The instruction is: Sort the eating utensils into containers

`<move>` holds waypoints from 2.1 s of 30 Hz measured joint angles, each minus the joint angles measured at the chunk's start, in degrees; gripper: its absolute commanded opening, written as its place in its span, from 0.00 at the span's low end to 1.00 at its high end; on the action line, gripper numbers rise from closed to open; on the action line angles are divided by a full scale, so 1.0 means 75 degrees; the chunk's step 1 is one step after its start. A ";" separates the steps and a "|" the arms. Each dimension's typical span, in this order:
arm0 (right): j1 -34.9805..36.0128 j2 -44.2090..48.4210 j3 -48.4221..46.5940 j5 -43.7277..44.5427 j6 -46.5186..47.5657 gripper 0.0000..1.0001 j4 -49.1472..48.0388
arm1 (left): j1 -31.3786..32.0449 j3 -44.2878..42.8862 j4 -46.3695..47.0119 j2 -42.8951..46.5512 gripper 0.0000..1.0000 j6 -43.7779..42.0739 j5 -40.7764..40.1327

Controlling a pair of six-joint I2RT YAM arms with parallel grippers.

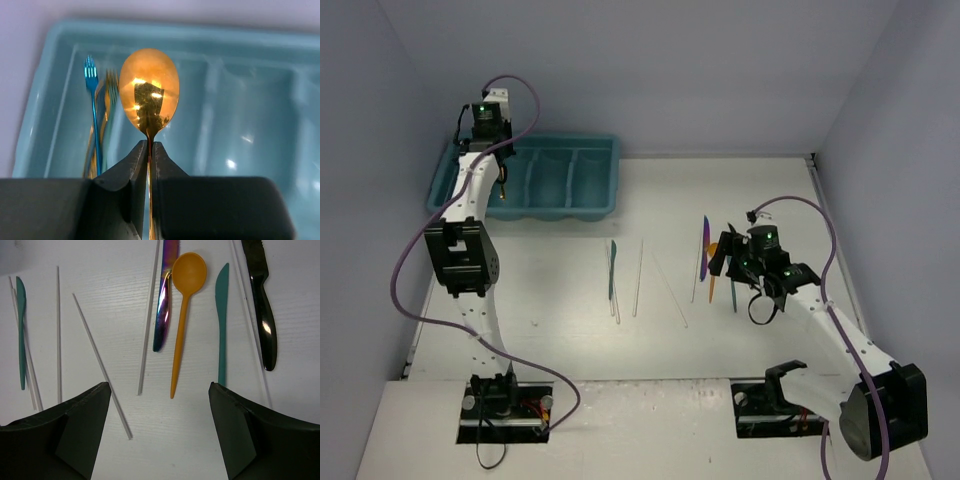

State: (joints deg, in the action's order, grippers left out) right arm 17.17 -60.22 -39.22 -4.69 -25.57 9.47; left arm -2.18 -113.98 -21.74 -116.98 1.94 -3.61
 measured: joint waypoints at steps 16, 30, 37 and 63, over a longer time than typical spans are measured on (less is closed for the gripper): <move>0.0000 -0.0939 -0.0299 0.0389 -0.0059 0.61 -0.0033 | -0.0226 -0.1781 0.0377 -0.2429 0.56 -0.0276 0.0141; 0.0003 -0.2582 -0.1227 0.1312 -0.0256 0.41 -0.0257 | 0.1364 0.3663 0.0619 0.3246 0.58 0.1615 0.0666; 0.0017 -0.3563 -0.1554 0.1339 -0.0349 0.36 -0.0389 | 0.3135 0.6456 0.0556 0.5588 0.58 0.1941 0.0859; 0.0347 -0.4972 -0.1671 0.1906 -0.0609 0.04 -0.1182 | 0.3578 0.9042 -0.0206 0.8132 0.58 0.2873 0.1034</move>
State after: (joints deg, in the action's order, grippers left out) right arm 19.77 -97.51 -51.75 9.60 -30.13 0.60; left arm 24.65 -46.17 -23.28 -55.98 23.49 4.14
